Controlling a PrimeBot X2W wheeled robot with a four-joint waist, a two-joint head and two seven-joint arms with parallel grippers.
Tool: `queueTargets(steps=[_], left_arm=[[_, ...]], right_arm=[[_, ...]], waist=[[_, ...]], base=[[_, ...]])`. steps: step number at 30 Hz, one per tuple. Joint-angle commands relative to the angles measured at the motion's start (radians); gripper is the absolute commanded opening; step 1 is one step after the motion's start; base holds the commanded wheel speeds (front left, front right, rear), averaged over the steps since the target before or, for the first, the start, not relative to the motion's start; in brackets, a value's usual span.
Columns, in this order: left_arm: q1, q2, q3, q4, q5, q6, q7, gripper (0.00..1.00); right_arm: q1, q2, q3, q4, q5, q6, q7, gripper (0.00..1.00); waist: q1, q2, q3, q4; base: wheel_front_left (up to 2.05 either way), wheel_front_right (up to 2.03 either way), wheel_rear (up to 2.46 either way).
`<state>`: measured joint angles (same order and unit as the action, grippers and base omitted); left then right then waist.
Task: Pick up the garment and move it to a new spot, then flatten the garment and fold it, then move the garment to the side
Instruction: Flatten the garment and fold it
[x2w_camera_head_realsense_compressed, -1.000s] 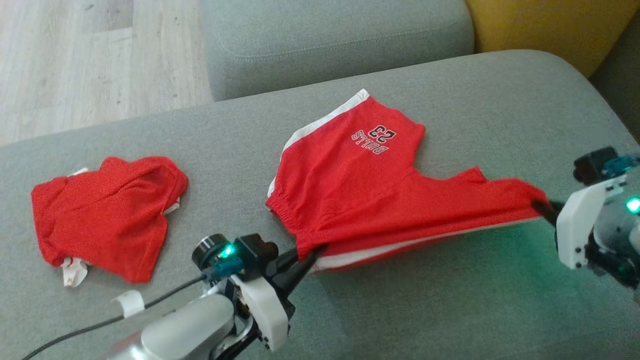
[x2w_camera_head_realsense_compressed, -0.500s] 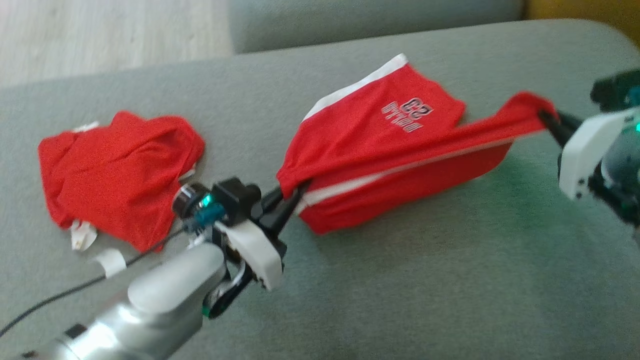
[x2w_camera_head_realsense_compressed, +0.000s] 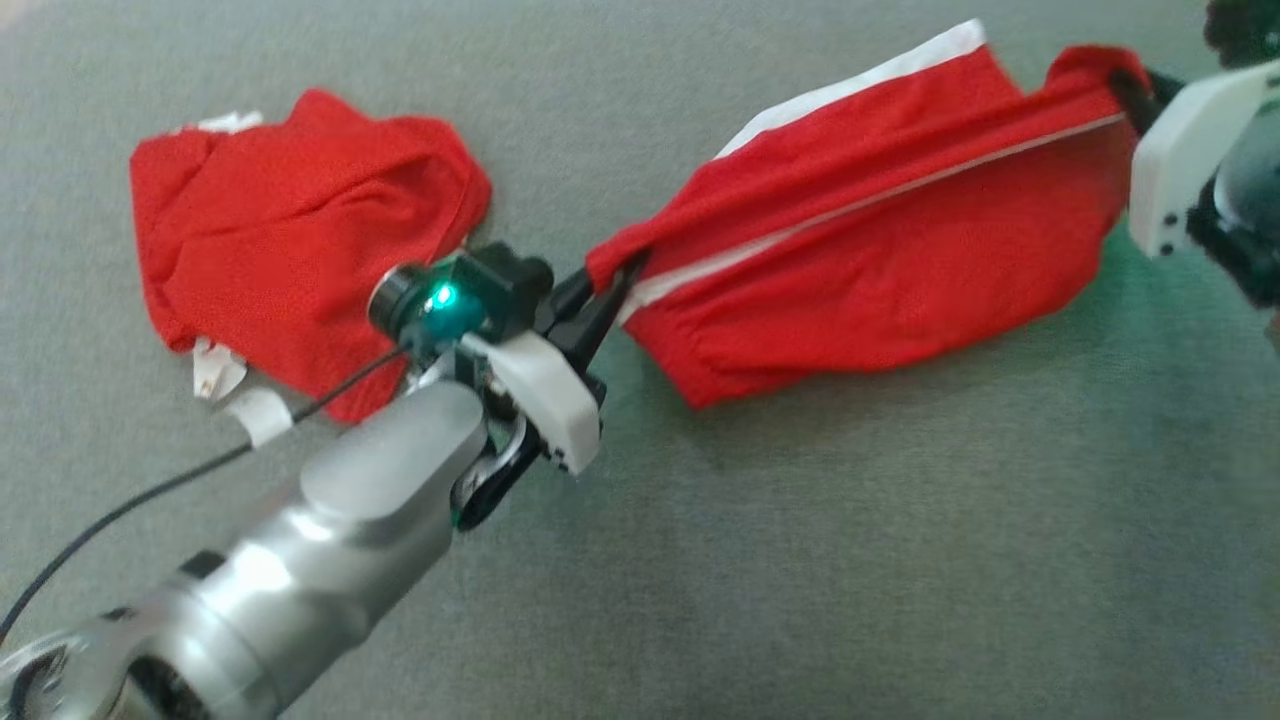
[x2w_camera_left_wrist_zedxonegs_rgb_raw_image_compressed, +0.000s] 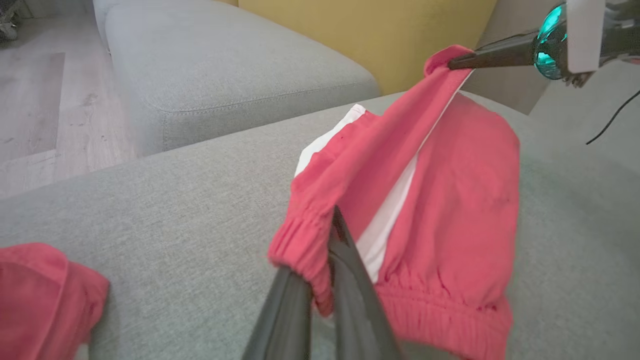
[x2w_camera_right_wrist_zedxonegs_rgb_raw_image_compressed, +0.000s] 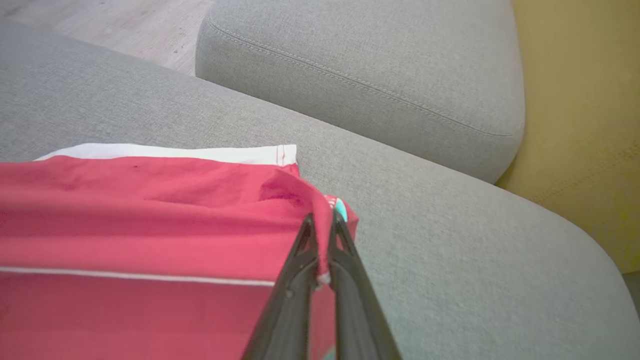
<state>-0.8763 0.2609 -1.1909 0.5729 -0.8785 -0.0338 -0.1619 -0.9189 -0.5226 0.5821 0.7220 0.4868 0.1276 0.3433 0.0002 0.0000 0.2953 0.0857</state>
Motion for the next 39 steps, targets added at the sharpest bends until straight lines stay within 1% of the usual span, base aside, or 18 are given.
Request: queueTargets(steps=[1,6,12,13,14,15,16,22,27,31,33,36,39], left_arm=[[-0.066,0.009,0.043,0.01,0.009,-0.007,-0.016,0.0],[-0.118,-0.051,0.03,0.104,0.024,-0.033,-0.027,0.0],[-0.156,-0.097,0.023,0.181,0.027,-0.053,-0.04,0.0],[-0.156,-0.097,0.023,0.181,0.027,-0.053,-0.04,0.0],[-0.16,-0.103,0.022,0.193,0.026,-0.055,-0.041,0.49],[-0.165,-0.109,0.022,0.204,0.027,-0.057,-0.042,0.96],[-0.169,-0.113,0.024,0.216,0.026,-0.056,-0.045,1.0],[-0.172,-0.113,0.048,0.274,0.026,-0.043,-0.077,1.0],[-0.143,-0.085,0.121,0.269,0.018,-0.015,-0.098,1.0],[-0.092,-0.034,0.265,0.157,0.058,0.043,-0.099,1.0],[-0.041,-0.008,0.346,0.083,0.093,0.071,-0.099,1.0],[0.055,0.022,0.464,-0.03,0.154,0.108,-0.1,1.0],[0.159,0.04,0.562,-0.136,0.224,0.132,-0.1,1.0]], right_arm=[[-0.039,-0.002,0.005,0.002,-0.012,0.003,-0.017,0.0],[-0.121,0.03,0.034,0.105,-0.031,0.003,-0.066,0.0],[-0.181,0.05,0.064,0.203,-0.041,0.003,-0.112,0.0],[-0.181,0.05,0.064,0.203,-0.041,0.003,-0.112,0.0],[-0.191,0.053,0.066,0.217,-0.044,0.003,-0.126,0.47],[-0.197,0.06,0.062,0.237,-0.036,0.003,-0.131,1.0],[-0.203,0.067,0.059,0.25,-0.028,0.003,-0.143,1.0],[-0.214,0.098,0.045,0.335,-0.023,0.003,-0.244,1.0],[-0.187,0.118,0.021,0.353,0.005,0.003,-0.395,1.0],[-0.151,0.134,0.004,0.333,0.028,0.003,-0.535,1.0],[-0.126,0.147,-0.016,0.313,0.046,0.003,-0.574,1.0],[-0.077,0.158,-0.051,0.261,0.05,0.003,-0.6,1.0],[-0.01,0.163,-0.128,0.164,0.021,0.003,-0.604,1.0]], waist=[[-0.0002,0.0,0.04,0.033],[-0.0002,0.0,0.077,0.066],[-0.0002,0.0,0.103,0.087],[-0.0002,0.0,0.103,0.087],[-0.0002,0.0,0.107,0.088],[-0.0002,0.0,0.11,0.089],[-0.0002,0.0,0.112,0.09],[-0.0002,0.0,0.093,0.074],[-0.0002,0.0,0.03,0.048],[-0.0002,0.0,-0.037,0.022],[-0.0002,0.0,-0.072,0.01],[-0.0002,0.0,-0.123,-0.009],[-0.0002,0.0,-0.162,-0.028]], base=[[0.0,0.0,0.0],[0.0,0.0,0.0],[0.0,0.0,0.0],[0.0,0.0,0.0],[0.0,0.0,0.0],[0.0,0.0,0.0],[0.0,0.0,0.0],[0.0,0.0,0.0],[0.0,0.0,0.0],[0.0,0.0,0.0],[0.0,0.0,0.0],[0.0,0.0,0.0],[0.0,0.0,0.0]])
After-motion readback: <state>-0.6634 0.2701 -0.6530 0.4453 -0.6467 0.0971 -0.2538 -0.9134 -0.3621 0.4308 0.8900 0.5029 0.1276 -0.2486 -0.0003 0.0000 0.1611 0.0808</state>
